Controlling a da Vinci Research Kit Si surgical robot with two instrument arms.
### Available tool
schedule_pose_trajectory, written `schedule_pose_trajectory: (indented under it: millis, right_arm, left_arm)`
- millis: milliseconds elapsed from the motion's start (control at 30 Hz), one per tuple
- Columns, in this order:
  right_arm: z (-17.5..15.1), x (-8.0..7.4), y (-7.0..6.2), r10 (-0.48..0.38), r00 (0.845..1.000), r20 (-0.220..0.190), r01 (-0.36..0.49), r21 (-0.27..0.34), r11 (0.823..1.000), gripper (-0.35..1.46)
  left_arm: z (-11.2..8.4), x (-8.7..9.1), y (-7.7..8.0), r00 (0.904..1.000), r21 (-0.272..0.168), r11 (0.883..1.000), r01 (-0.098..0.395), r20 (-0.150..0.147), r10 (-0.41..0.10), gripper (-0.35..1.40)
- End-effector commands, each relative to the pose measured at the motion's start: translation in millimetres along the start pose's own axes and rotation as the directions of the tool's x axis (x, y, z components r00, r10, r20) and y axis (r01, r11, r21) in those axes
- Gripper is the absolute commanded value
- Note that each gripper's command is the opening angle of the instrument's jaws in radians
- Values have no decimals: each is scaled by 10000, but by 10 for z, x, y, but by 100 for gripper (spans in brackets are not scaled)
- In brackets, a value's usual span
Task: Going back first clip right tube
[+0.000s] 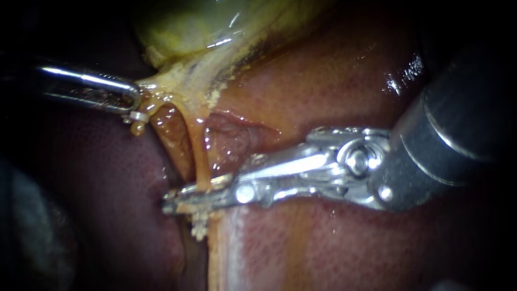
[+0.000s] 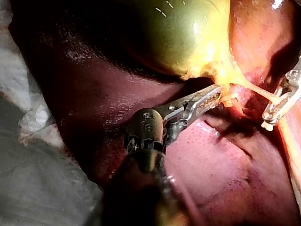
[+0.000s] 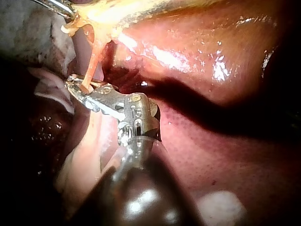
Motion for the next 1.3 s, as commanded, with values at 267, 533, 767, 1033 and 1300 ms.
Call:
schedule_pose_trajectory:
  millis: [267, 533, 767, 1033, 1300]
  right_arm:
    - [7, -2, 3, -1036, 9945, 121, 1034, 150, 9945, 27]
    - [28, -23, 28, -2041, 9789, 57, 2041, -109, 9789, 49]
    - [24, -29, 52, -3458, 9383, -27, 3455, -322, 9379, 50]
    - [14, -34, 52, -4349, 9005, -15, 4345, -409, 8997, 50]
    - [-4, -48, 35, -4608, 8873, 207, 4603, 240, 8874, 50]
  left_arm:
    - [0, 0, 0, 10000, -2, 10000, -9, -5, 9, -35]
    - [0, 0, 0, 10000, 1, 10000, -10, -6, 10, -35]
    - [0, -1, 0, 10000, 1, 10000, -11, -6, 11, -35]
    - [1, -1, 0, 10000, 7, 10000, -17, -8, 17, -35]
    - [1, -2, -1, 10000, 7, 10000, -19, -8, 19, -35]
